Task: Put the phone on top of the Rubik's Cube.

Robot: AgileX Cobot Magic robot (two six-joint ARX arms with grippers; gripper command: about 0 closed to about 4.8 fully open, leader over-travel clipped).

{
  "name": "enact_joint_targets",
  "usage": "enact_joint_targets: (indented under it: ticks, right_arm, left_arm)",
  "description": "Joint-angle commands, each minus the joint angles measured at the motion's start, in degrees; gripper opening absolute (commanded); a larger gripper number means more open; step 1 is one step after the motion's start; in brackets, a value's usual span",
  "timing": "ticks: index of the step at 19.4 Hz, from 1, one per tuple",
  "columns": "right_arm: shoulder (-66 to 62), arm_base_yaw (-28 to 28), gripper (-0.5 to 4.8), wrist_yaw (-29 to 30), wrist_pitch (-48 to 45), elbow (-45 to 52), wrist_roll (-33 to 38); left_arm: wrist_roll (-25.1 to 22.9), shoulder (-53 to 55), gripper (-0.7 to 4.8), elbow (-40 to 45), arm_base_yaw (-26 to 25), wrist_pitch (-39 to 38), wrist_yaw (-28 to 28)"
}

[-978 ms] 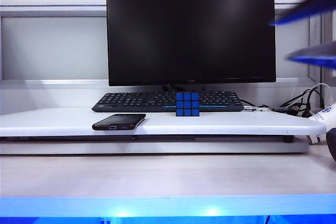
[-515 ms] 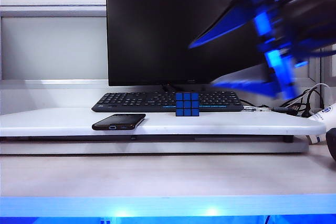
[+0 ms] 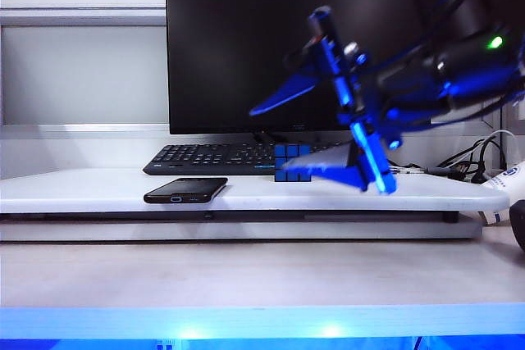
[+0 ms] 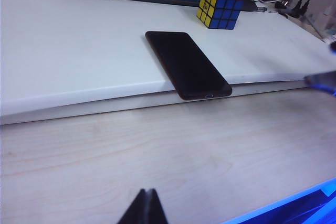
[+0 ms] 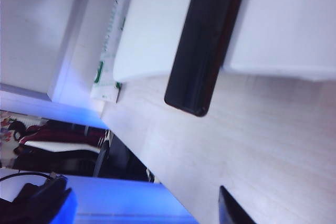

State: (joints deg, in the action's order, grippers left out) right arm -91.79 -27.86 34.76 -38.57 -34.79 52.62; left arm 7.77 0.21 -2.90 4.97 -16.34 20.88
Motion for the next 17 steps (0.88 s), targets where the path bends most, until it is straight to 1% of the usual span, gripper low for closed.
enact_joint_targets:
  ticks: [1, 3, 7, 17]
  right_arm:
    - [-3.1, -1.4, 3.46, -0.2, -3.6, -0.6, 2.8]
    - [-5.7, -2.5, 3.46, -0.6, -6.3, -0.9, 3.7]
    - [-11.0, -4.8, 3.46, -0.9, -6.5, -5.4, 4.8]
    - [-20.4, -5.1, 3.44, -1.5, -6.2, -16.5, 9.5]
  left_arm:
    - [0.2, 0.0, -0.06, -0.5, 0.0, -3.3, 1.1]
    - [0.2, 0.0, -0.06, -0.5, 0.0, -3.3, 1.2]
    - [0.2, 0.0, -0.06, -0.5, 0.0, -3.3, 1.2]
    - [0.2, 0.0, -0.06, -0.5, 0.0, -3.3, 1.4]
